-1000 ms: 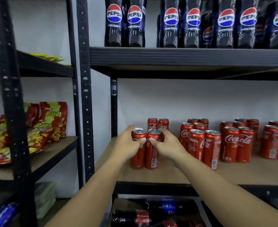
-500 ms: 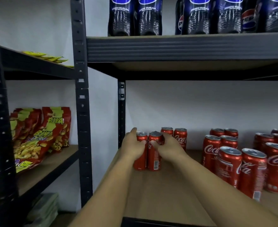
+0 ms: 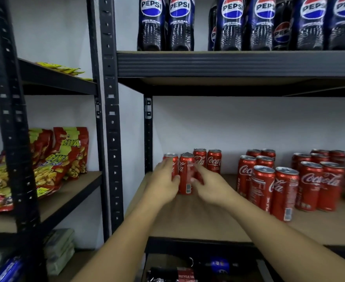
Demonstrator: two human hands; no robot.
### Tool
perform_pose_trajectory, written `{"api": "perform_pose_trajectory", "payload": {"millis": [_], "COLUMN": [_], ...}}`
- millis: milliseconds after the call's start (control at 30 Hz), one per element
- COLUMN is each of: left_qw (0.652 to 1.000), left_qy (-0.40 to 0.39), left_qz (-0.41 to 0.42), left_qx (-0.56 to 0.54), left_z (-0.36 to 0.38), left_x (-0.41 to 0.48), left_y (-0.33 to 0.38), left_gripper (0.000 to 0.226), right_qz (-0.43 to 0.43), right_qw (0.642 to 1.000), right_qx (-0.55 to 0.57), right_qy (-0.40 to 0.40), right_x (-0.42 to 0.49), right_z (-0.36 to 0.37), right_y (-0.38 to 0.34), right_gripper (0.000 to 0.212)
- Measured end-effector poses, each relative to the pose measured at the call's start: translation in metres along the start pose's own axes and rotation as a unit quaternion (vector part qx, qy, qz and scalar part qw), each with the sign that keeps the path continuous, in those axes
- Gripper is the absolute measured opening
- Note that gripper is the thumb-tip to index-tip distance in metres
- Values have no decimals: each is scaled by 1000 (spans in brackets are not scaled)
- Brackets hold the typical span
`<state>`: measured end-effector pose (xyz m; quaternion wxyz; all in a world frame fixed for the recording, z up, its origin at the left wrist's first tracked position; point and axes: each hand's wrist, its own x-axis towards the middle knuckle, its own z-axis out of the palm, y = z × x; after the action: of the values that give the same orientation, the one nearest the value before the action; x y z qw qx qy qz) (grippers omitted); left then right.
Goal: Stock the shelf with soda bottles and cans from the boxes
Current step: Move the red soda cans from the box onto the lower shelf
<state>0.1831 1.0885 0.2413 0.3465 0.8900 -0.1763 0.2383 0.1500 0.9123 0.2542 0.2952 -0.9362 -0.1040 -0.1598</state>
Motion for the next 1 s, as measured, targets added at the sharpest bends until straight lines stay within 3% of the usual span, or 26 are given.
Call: {"api": "perform_pose_trajectory", "payload": {"millis": [100, 233, 467, 700, 1000], "left_qw": [994, 981, 960, 932, 861], "left_qy": [-71, -163, -228, -282, -421], "left_qz": [63, 67, 152, 224, 284], "left_qx": [44, 84, 63, 36, 24], "left_z": [2, 12, 45, 102, 198], "left_x": [-31, -76, -159, -242, -323], "left_y": [10, 25, 81, 135, 187], "left_gripper": [60, 68, 65, 62, 56], "right_qz": [-29, -19, 37, 133, 285], "right_qw": [997, 990, 986, 975, 942], "right_qx": [-67, -137, -160, -179, -175], "right_qy": [-12, -21, -16, 0, -27], "right_x": [-39, -104, -241, -377, -511], "right_z": [-14, -29, -41, -49, -34], "right_y": [5, 17, 50, 95, 155], "right_gripper": [53, 57, 61, 61, 58]}}
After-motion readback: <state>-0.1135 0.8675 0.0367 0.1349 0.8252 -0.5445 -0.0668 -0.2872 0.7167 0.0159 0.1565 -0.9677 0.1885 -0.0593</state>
